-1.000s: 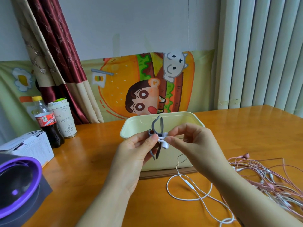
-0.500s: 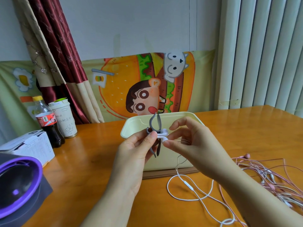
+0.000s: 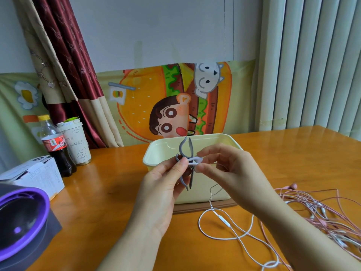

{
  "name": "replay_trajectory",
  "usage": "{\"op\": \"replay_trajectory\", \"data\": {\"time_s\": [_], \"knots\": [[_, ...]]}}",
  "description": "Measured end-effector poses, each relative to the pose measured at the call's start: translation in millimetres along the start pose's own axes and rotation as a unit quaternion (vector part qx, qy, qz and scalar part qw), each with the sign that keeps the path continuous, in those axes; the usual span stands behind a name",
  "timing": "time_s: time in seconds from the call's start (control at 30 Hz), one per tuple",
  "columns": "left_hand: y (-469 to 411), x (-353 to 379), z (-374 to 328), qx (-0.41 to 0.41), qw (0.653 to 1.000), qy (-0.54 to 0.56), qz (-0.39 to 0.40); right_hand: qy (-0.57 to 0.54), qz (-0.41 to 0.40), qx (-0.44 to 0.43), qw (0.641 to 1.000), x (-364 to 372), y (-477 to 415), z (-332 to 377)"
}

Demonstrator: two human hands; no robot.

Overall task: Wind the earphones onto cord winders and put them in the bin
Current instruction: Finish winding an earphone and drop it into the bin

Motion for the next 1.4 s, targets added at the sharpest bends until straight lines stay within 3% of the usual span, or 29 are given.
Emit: {"op": "replay_trajectory", "data": {"time_s": [0.53, 0.7, 0.87, 1.13, 1.4], "knots": [[-2, -4, -1, -0.008, 1.0, -0.019, 0.017, 0.102, -0.052, -0.073, 0.991, -1, 4, 3], [-5, -2, -4, -0.028, 0.999, 0.024, 0.029, -0.015, -0.014, -0.034, 0.999, -14, -1, -3], [-6, -3, -4, -0.043, 0.997, 0.038, 0.046, 0.089, 0.007, -0.027, 0.996, -1, 1, -13], [-7, -17, 1, -0.023, 0.998, -0.037, -0.043, 0.242, 0.111, -0.052, 0.962, 33, 10, -8], [-7, -18, 12, -0.113, 0.987, 0.049, -0.101, 0.285, 0.152, -0.062, 0.945, 27, 13, 6]]}}
Point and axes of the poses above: each hand's wrist, its own y-axis away from the middle knuckle, its own x-axis out of the palm, z = x × y, the point moved 4 cm from there along -y, towards the middle knuckle, and after that the axes turned 12 degrees about x, right-handed, at the moved point
